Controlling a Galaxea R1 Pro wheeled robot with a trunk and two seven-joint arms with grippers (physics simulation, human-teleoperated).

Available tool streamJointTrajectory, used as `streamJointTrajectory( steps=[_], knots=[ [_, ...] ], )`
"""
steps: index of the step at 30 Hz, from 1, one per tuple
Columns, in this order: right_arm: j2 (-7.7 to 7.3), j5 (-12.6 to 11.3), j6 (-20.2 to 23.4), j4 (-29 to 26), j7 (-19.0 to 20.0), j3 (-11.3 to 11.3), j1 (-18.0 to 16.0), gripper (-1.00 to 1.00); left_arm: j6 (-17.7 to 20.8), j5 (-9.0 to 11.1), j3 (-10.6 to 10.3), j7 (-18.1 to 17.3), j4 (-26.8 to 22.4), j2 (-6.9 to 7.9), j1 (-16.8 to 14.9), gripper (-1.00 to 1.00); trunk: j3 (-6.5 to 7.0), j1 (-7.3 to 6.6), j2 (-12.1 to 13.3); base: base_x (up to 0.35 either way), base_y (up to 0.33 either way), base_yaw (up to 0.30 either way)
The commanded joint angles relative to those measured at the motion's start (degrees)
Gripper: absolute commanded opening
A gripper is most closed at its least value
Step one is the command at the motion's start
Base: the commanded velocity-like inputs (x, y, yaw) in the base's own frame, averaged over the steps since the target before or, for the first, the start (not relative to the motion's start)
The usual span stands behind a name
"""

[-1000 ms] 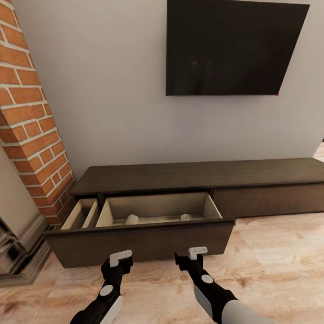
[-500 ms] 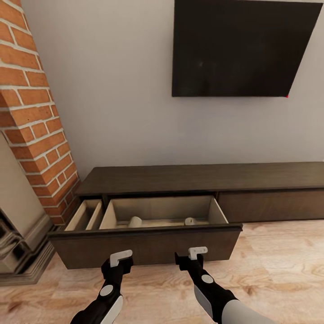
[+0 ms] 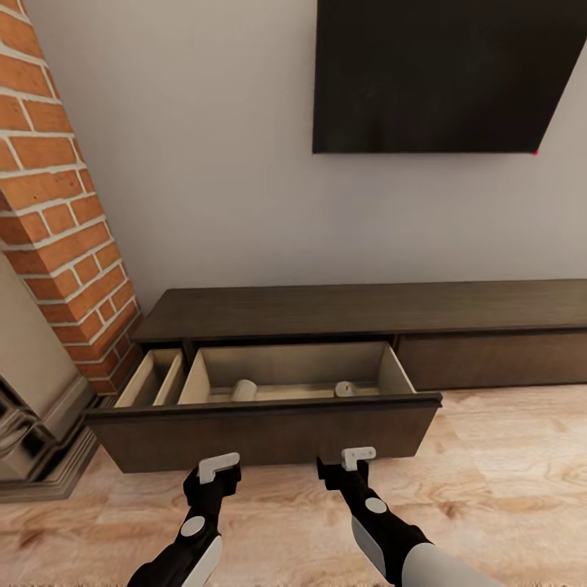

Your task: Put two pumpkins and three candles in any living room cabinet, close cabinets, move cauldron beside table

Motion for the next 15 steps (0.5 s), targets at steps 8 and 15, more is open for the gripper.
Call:
streamJointTrajectory(
  steps=[8,15],
  knots=[
    [-0.08,-0.47,-0.31,0.06,-0.18,0.49,-0.05,1.0,-0.41,0.6,-0.31,0.32,0.02,0.05,-0.06,1.0,-1.83,0.19,-0.13,0.0,0.0,0.0],
    [-0.17,-0.51,-3.61,-0.33,-0.19,0.37,-0.05,1.0,-0.41,0.6,-0.33,0.32,0.02,0.05,-0.06,1.0,-2.93,0.32,-0.2,0.0,0.0,0.0]
  ],
)
